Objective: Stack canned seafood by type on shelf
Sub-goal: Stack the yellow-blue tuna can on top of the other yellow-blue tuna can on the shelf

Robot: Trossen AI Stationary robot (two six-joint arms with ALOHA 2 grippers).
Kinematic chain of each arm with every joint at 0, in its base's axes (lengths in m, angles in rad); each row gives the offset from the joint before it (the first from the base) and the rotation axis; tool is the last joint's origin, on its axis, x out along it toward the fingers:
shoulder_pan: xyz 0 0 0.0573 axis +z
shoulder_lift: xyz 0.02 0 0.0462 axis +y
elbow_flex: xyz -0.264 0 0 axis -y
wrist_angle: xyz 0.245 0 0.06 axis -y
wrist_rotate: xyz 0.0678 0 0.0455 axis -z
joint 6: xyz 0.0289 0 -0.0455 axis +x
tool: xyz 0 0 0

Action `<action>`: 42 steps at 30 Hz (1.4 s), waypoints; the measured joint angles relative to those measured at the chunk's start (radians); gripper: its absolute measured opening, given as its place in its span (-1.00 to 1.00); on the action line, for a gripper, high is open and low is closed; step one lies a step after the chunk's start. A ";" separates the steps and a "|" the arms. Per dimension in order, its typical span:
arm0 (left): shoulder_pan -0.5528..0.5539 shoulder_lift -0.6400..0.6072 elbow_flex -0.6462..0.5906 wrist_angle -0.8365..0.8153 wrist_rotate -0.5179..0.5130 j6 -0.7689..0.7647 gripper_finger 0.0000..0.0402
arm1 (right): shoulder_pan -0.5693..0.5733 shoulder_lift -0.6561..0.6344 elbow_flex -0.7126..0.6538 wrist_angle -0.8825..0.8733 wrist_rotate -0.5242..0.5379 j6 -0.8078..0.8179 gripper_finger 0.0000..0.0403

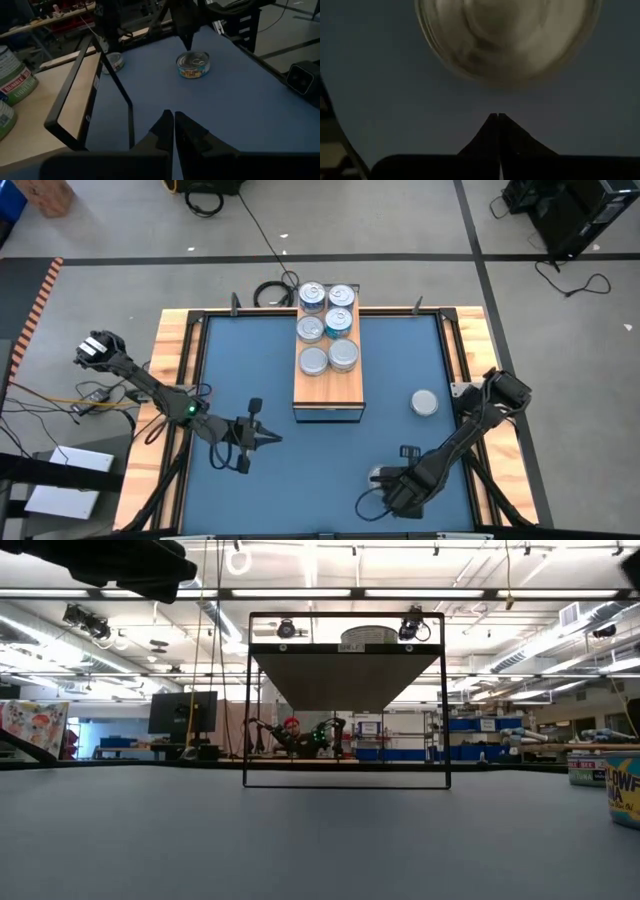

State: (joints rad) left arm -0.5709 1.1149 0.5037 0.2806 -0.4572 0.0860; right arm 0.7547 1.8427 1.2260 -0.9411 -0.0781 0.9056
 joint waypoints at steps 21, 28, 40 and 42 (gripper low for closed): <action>0.000 0.014 0.000 -0.023 -0.003 -0.017 -0.91 | -0.080 0.005 0.009 0.213 0.109 -0.193 -1.00; 0.001 0.086 0.000 -0.008 -0.003 -0.085 -0.91 | -0.139 0.005 0.010 0.348 0.130 -0.293 -1.00; 0.000 0.169 0.001 0.059 0.005 -0.098 -0.91 | -0.190 -0.020 0.046 0.371 0.101 -0.460 -0.97; 0.000 0.169 0.001 0.064 0.005 -0.094 -0.91 | -0.169 -0.018 0.051 0.341 0.101 -0.520 -0.91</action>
State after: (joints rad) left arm -0.5713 1.2839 0.5045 0.3443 -0.4522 -0.0078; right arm 0.5861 1.8244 1.2774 -0.6002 0.0228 0.3854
